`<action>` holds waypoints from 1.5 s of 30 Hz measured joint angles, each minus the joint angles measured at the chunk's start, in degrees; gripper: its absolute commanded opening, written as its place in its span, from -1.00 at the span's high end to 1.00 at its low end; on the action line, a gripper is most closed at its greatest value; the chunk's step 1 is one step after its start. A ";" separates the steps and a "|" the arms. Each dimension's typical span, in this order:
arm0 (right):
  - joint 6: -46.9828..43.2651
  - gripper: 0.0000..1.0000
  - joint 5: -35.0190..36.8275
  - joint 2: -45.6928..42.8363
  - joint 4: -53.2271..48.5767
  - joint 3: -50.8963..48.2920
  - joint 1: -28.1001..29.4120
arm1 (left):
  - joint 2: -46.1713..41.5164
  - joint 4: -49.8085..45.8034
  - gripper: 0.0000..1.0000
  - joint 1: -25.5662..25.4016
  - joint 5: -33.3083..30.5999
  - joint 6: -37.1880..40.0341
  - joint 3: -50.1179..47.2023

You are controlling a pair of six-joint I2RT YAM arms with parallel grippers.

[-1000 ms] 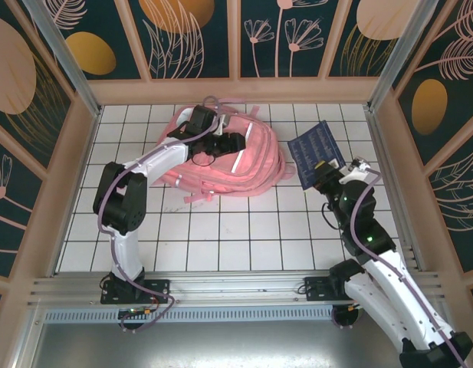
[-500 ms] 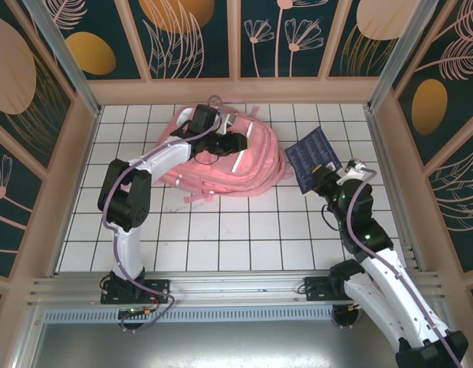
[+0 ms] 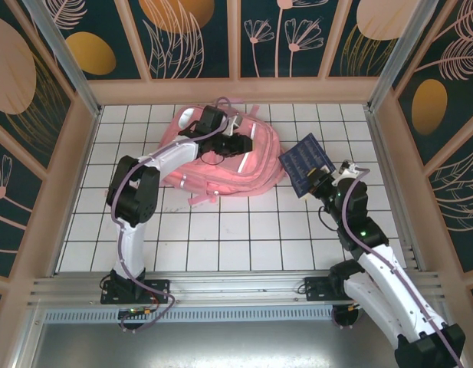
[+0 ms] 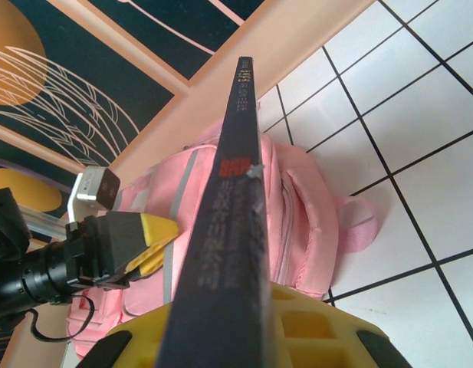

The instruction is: Pack the student bag

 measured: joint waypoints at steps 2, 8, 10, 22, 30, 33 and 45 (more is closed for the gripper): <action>0.02 1.00 -0.35 0.11 0.20 0.00 -0.20 | 0.92 -1.33 0.49 -0.13 -0.22 0.52 1.46; -0.15 1.00 -0.52 0.26 0.22 -0.02 -0.57 | 2.56 -4.07 1.00 -0.83 -1.18 2.47 5.35; -0.46 1.00 -0.50 0.26 0.02 -0.02 -1.25 | 2.36 -4.87 1.00 -1.20 -1.33 3.04 6.29; -4.70 1.00 -2.34 2.23 -4.37 4.24 -9.64 | -11.98 -10.38 1.00 2.75 -1.42 5.20 3.26; -6.14 1.00 -21.73 9.16 -3.30 4.57 -12.28 | -21.70 -9.66 1.00 5.35 3.17 3.37 -1.44; -6.23 1.00 -29.49 10.03 -2.56 4.57 -12.28 | -22.40 -8.83 1.00 5.60 6.32 2.47 -2.54; -0.11 1.00 -47.63 10.40 0.87 4.46 -12.28 | -24.57 1.86 1.00 9.25 15.61 -6.40 -7.74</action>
